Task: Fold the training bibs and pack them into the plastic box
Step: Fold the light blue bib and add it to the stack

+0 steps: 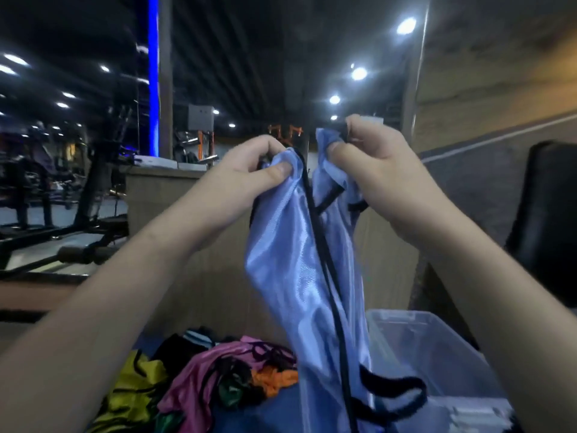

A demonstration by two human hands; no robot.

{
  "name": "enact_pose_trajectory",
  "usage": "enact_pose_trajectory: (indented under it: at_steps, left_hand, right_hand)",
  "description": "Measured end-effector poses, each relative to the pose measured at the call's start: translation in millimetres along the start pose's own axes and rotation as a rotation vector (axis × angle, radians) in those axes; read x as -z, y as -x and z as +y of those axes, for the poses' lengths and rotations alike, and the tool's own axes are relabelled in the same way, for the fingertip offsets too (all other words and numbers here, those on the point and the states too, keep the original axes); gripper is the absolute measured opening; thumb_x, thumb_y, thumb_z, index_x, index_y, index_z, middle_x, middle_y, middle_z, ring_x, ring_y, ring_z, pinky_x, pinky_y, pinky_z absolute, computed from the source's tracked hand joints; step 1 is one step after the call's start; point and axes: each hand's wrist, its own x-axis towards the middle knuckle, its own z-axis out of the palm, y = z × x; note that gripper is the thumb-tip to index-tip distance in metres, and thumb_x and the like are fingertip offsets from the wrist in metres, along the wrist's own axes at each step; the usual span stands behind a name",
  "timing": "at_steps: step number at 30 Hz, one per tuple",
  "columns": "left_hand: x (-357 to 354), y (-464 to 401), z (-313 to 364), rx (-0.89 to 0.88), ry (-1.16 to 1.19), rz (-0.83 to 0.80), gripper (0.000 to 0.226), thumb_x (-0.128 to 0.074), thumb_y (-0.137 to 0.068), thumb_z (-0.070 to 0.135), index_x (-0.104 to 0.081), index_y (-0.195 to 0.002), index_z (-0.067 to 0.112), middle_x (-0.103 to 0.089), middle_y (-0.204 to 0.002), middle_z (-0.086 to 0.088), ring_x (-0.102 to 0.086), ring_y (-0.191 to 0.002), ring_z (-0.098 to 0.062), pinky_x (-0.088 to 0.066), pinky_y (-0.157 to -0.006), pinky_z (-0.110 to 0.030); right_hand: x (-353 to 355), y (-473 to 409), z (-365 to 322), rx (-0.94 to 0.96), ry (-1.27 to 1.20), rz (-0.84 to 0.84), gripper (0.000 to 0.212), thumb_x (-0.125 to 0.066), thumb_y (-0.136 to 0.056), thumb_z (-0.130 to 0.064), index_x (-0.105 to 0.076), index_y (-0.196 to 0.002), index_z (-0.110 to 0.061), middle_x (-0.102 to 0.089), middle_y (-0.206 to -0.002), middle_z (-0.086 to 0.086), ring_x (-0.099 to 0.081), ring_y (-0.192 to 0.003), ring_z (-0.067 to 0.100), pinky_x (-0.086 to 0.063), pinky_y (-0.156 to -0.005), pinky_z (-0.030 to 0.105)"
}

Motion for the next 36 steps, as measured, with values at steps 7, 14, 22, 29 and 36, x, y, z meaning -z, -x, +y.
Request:
enact_pose_trajectory:
  at_steps: [7,14,22,29,36]
  left_hand:
    - [14,9,32,-0.037,-0.116,0.025,0.012,-0.057,-0.094,0.025,-0.061,-0.093,0.014,-0.056,-0.084,-0.003,-0.049,-0.08,-0.014,-0.037,-0.075,-0.036]
    - [41,7,0,0.013,-0.392,0.094,0.021,-0.056,-0.087,0.036,-0.061,-0.093,0.016,-0.062,-0.088,-0.006,-0.051,-0.08,-0.01,-0.04,-0.076,-0.036]
    - [63,18,-59,0.172,-0.5,0.16,0.015,-0.052,-0.1,0.003,-0.064,-0.094,0.011,-0.064,-0.086,-0.013,-0.058,-0.068,-0.014,-0.053,-0.052,-0.022]
    - [59,38,-98,0.253,-0.626,0.05,0.03,-0.05,-0.096,0.0,-0.07,-0.086,0.02,-0.063,-0.087,-0.004,-0.055,-0.075,-0.02,-0.038,-0.061,-0.017]
    - [34,47,-115,0.369,-1.139,-0.048,0.024,-0.048,-0.099,0.032,-0.063,-0.086,0.047,-0.066,-0.073,0.018,-0.06,-0.072,-0.01,-0.04,-0.058,-0.03]
  right_hand:
    - [27,8,-27,0.012,0.176,-0.02,0.012,-0.049,-0.096,-0.013,-0.05,-0.087,-0.005,-0.037,-0.065,-0.002,-0.035,-0.057,0.01,-0.027,-0.053,0.028]
    - [55,12,14,-0.026,0.481,0.051,0.011,-0.049,-0.095,-0.011,-0.053,-0.086,-0.009,-0.057,-0.076,0.004,-0.047,-0.067,0.018,-0.035,-0.06,0.033]
    - [73,38,78,-0.249,0.564,-0.031,0.015,-0.053,-0.101,-0.014,-0.064,-0.093,-0.021,-0.064,-0.08,0.004,-0.057,-0.071,0.023,-0.045,-0.064,0.036]
    - [49,53,97,-0.319,0.407,-0.084,0.019,-0.057,-0.1,-0.016,-0.061,-0.083,-0.007,-0.048,-0.061,0.0,-0.038,-0.053,0.012,-0.03,-0.056,0.031]
    - [10,62,115,-0.305,0.382,-0.136,0.023,-0.053,-0.097,-0.016,-0.051,-0.079,-0.002,-0.048,-0.068,0.001,-0.041,-0.062,0.013,-0.032,-0.059,0.032]
